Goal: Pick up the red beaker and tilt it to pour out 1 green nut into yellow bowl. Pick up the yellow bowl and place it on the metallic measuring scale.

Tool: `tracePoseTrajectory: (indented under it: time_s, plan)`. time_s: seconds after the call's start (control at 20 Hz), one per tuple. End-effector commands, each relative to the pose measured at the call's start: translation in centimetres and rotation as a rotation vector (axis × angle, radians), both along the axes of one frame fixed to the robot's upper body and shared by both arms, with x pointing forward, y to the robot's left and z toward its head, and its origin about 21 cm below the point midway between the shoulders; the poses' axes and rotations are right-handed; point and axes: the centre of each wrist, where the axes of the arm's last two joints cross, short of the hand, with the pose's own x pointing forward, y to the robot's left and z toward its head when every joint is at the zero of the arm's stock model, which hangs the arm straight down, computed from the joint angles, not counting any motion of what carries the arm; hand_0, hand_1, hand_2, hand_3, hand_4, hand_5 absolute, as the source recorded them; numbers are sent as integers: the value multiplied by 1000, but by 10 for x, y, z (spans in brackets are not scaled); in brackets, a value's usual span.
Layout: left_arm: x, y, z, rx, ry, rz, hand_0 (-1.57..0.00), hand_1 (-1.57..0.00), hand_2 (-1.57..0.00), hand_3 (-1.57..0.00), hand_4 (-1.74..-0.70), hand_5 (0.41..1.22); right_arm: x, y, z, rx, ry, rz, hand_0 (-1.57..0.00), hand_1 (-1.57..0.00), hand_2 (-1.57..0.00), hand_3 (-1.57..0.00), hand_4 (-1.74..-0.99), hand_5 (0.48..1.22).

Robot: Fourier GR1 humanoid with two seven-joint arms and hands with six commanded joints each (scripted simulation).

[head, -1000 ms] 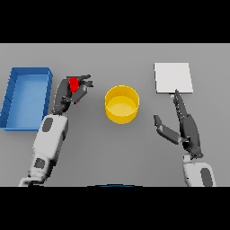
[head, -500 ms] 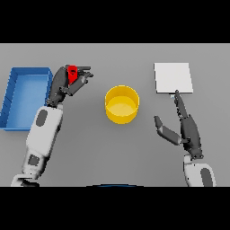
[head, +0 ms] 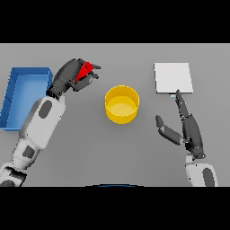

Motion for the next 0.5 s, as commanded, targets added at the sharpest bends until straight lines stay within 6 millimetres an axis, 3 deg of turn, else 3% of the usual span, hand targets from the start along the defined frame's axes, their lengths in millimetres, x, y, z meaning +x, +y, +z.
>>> tracePoseTrajectory:
  time_s: [0.0,0.4,0.45]
  plan:
    - [1,-7,4,73,-2,-17,-1569,-1569,-1569,-1569,-1739,1129,0,1,-1,8,8,-1,1,1,1,1,-1178,663]
    - [4,-47,25,622,-97,-166,-1571,-1571,-1571,-1571,-1741,1197,2,9,0,37,23,5,1,1,1,1,-1187,676]
    - [7,-52,25,702,-94,-184,-1571,-1571,-1571,-1571,-1689,1202,1,11,0,42,24,1,1,1,1,1,-1191,675]
